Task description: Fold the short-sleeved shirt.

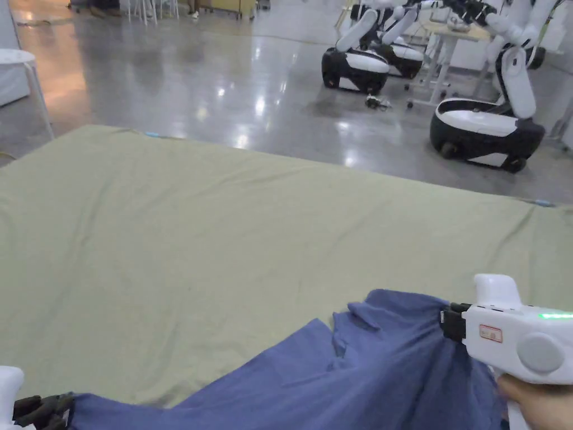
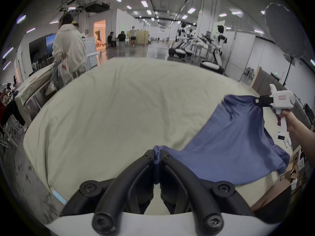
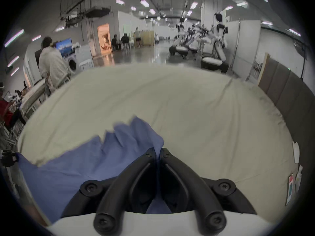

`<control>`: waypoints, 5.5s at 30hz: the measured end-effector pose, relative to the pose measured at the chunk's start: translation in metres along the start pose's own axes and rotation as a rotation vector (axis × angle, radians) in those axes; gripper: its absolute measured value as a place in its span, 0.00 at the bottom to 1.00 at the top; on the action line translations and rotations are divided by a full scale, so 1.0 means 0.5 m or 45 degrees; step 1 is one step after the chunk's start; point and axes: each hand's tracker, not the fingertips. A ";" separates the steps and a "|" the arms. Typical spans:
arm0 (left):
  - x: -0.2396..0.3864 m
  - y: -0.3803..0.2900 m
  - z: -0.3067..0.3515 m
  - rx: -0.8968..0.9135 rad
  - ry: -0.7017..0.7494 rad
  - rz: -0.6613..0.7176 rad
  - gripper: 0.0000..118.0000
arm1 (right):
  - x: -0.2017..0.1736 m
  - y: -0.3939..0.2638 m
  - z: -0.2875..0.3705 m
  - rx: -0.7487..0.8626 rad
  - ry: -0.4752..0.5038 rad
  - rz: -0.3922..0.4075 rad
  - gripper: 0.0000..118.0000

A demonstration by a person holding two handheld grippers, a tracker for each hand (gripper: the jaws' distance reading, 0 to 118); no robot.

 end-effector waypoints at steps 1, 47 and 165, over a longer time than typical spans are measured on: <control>0.002 0.025 0.010 0.037 -0.008 0.007 0.02 | -0.002 0.027 0.045 0.055 -0.010 0.016 0.04; 0.160 0.986 0.087 0.884 0.324 -0.186 0.02 | 0.083 0.777 0.442 1.003 -0.440 -0.069 0.04; 0.012 -0.253 0.054 -0.065 -0.032 -0.313 0.00 | -0.110 -0.532 0.633 0.117 0.000 -0.020 0.00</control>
